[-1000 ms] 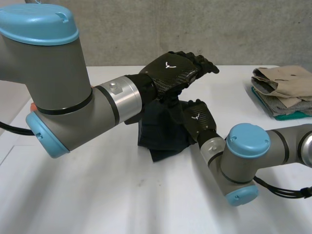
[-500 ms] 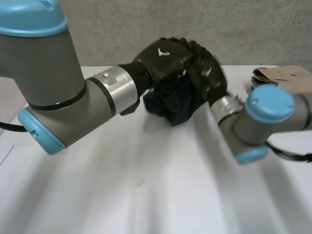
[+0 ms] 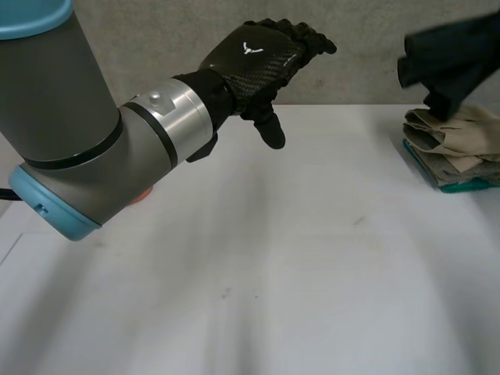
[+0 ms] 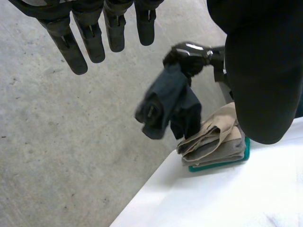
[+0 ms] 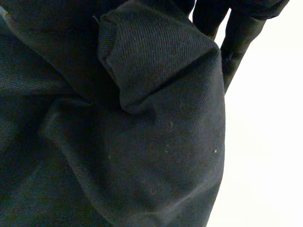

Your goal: Fold the laundry.

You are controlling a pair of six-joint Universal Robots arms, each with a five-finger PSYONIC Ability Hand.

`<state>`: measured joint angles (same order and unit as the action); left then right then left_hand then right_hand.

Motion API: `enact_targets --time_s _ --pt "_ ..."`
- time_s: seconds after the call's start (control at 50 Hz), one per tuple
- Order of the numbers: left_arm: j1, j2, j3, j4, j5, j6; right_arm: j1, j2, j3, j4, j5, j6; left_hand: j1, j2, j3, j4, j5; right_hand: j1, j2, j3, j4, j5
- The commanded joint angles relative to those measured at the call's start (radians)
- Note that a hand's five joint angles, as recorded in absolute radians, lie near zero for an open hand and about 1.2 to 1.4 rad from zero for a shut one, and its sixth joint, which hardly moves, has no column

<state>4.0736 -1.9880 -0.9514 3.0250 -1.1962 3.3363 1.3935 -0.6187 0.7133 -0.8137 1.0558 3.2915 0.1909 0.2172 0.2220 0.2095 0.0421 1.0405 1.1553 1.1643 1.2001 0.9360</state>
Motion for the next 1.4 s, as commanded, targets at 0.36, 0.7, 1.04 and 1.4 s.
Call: enact_targets --time_s 0.36,0.7,1.04,1.4 --pt "-0.044 -0.009 -0.079 0.000 -0.003 0.005 -0.226 0.202 0.133 -0.145 -0.283 0.039 0.037 0.011 0.006 0.019 0.012 0.356 0.241 0.232 0.196 0.286" --pt "-0.096 0.023 -0.081 0.003 0.004 -0.003 -0.307 -0.165 0.337 0.234 -0.275 -0.119 0.026 -0.001 -0.006 0.007 0.000 -0.866 -0.981 -0.990 -1.026 -0.936" --pt "-0.090 0.110 -0.073 0.058 -0.003 -0.004 -0.254 -0.466 0.319 0.527 0.185 -0.698 0.031 0.005 0.000 0.013 0.006 -0.866 -0.981 -0.990 -1.026 -0.936" --pt "0.413 0.062 -0.092 0.038 -0.187 0.187 0.327 -0.754 0.942 0.341 -0.056 -0.665 0.029 0.002 -0.003 0.010 0.003 -0.866 -0.981 -0.990 -1.026 -0.936"
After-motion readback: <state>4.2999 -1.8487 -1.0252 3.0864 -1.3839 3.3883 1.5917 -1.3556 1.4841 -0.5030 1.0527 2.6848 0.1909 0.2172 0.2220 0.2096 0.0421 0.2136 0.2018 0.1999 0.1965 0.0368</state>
